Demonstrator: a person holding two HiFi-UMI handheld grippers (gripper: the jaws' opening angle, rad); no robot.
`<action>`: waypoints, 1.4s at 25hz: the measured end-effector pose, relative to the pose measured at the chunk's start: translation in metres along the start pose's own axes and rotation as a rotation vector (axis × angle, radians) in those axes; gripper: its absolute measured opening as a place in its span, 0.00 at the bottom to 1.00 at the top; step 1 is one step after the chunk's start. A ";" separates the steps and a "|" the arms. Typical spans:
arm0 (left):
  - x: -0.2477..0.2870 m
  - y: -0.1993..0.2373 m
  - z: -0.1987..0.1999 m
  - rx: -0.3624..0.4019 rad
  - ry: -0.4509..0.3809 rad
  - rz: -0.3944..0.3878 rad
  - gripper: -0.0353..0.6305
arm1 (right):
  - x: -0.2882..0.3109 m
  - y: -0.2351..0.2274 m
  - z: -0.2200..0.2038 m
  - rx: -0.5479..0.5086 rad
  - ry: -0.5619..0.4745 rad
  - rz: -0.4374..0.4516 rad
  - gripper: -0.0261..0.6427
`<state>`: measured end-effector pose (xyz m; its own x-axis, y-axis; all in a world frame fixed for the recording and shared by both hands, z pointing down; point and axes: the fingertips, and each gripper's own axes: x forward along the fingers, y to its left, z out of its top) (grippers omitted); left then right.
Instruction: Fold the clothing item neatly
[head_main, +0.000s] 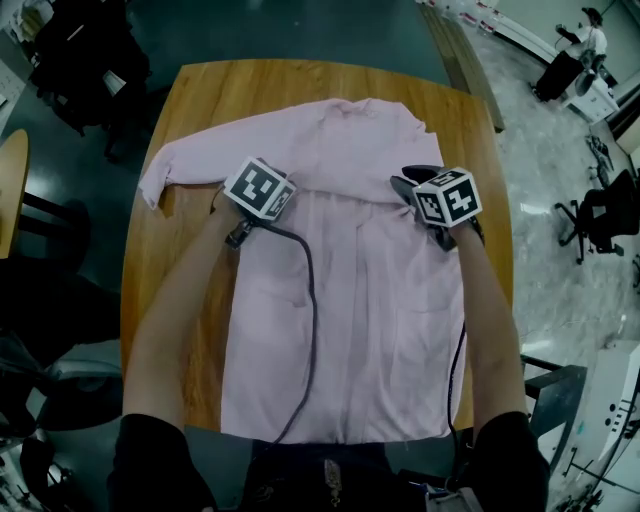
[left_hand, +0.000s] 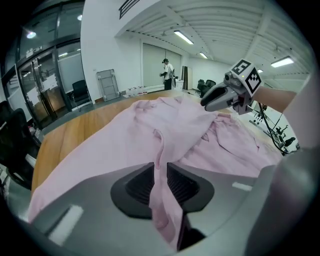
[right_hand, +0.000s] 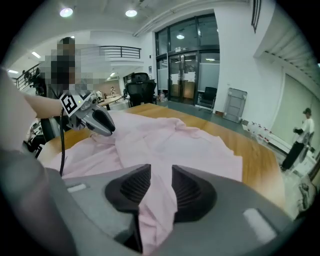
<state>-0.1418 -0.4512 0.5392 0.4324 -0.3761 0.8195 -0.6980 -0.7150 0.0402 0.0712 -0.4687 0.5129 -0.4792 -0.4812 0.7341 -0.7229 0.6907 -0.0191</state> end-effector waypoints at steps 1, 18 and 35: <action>-0.001 0.001 0.000 -0.012 -0.007 0.001 0.19 | 0.011 0.008 0.011 -0.017 -0.001 0.019 0.22; -0.040 0.009 -0.010 -0.143 -0.131 -0.005 0.18 | 0.067 0.095 0.064 -0.132 0.071 0.192 0.06; -0.059 -0.031 0.003 -0.094 -0.162 -0.031 0.18 | 0.015 0.204 -0.029 -0.127 0.042 0.231 0.09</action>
<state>-0.1440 -0.4084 0.4874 0.5351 -0.4503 0.7147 -0.7302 -0.6720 0.1232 -0.0689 -0.3197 0.5400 -0.6012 -0.2825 0.7475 -0.5275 0.8430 -0.1057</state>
